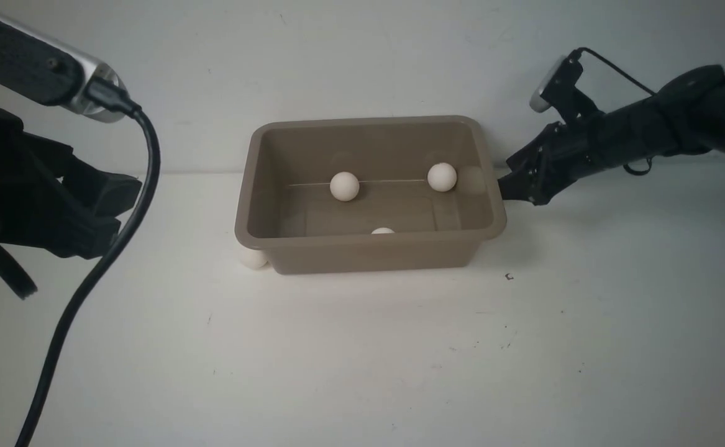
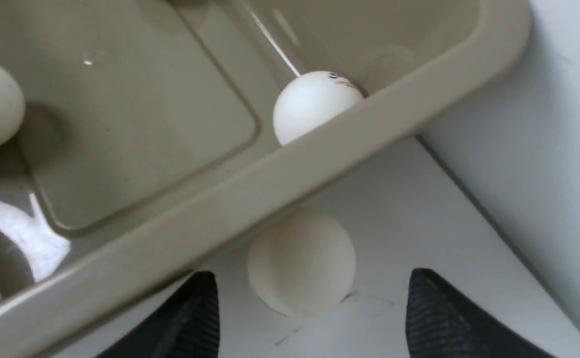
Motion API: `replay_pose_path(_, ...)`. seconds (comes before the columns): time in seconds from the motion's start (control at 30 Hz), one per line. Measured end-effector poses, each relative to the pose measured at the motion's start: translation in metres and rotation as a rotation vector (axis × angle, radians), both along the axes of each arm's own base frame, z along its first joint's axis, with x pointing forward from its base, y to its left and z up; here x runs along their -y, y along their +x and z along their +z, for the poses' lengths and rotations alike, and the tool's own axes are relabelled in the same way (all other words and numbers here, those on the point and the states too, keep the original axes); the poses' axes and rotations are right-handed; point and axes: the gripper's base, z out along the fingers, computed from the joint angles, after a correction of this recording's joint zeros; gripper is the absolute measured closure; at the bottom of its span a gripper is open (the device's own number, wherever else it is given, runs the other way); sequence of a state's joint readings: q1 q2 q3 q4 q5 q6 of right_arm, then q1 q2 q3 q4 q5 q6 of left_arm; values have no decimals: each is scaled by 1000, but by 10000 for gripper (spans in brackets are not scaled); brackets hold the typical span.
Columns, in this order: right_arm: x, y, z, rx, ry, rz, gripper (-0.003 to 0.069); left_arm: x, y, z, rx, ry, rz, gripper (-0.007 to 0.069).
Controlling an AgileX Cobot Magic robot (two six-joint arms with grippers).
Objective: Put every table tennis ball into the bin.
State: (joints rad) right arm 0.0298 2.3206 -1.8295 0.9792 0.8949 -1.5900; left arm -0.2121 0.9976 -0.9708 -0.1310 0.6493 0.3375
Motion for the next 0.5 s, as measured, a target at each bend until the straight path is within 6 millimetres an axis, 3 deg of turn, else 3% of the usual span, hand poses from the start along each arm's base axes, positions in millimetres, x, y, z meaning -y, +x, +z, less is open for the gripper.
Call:
replay_pose_path(0.27,-1,3,-24,-35,0,-17,218,1,0,0,-5,-20,-1,178)
replay_pose_path(0.5,-2,5,-24,-37,37,-39,218,1,0,0,-3,-15,-5,178)
